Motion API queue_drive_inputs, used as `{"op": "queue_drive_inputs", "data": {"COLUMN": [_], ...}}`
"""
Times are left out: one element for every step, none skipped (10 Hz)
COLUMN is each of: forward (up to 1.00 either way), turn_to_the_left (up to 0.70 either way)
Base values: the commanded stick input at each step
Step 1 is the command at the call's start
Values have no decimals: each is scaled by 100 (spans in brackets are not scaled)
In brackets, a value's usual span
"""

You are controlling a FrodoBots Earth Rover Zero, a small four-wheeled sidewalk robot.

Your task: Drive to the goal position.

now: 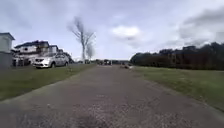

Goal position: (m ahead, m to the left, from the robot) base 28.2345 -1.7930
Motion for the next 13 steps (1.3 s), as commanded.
{"op": "queue_drive_inputs", "data": {"forward": [70, 70, 70, 70, 70, 70, 70, 70, 70, 70, 70, 70, 70], "turn_to_the_left": [0, 0, 0, 0, 0, 0, 0, 3, 2, 2, 2, 2, 2]}}
